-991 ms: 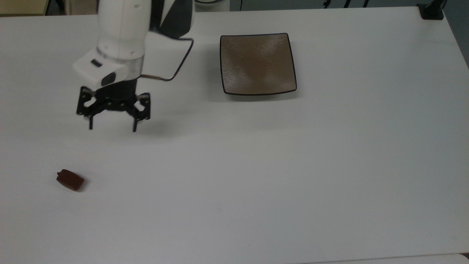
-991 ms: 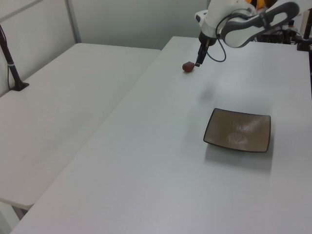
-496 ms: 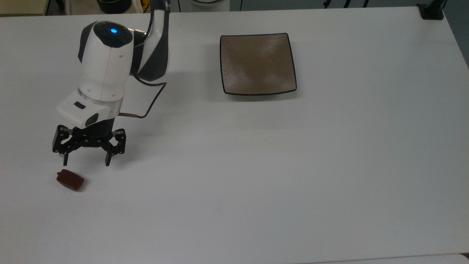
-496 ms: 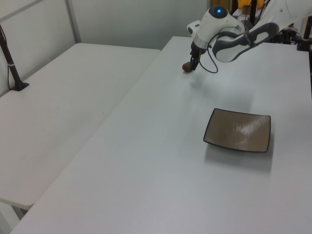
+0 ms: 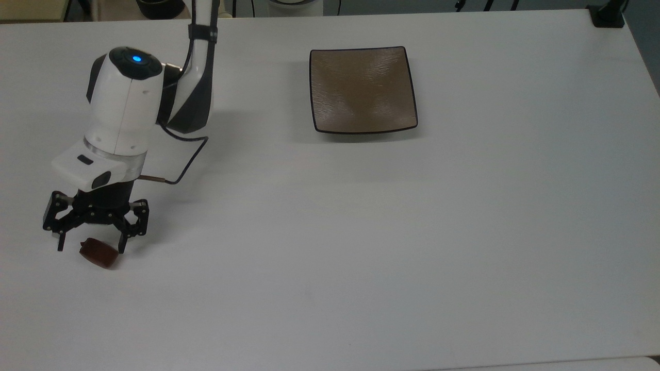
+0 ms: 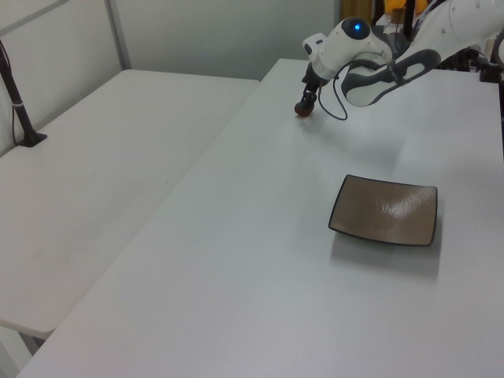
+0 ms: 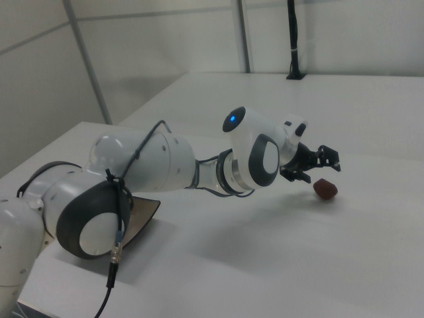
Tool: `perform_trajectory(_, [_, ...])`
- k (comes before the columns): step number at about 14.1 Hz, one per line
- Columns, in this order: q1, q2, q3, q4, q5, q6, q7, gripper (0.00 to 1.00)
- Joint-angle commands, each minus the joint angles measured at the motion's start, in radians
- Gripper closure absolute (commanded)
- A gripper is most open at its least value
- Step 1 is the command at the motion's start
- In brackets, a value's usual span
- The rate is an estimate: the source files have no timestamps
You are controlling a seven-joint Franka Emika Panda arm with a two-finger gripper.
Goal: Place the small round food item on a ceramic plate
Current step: 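Lower the gripper around the food item and close on it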
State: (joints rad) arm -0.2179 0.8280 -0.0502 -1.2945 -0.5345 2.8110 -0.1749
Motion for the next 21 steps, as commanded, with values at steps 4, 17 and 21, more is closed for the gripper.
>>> perform_trajectory(4, [-0.008, 0.115, 0.007, 0.098, -0.024, 0.033, -0.015, 0.05])
perform_trajectory(17, [-0.003, 0.094, 0.027, 0.066, -0.068, 0.022, 0.098, 0.86])
perform_trajectory(21, [0.006, -0.038, 0.071, -0.069, -0.059, 0.013, 0.248, 0.86])
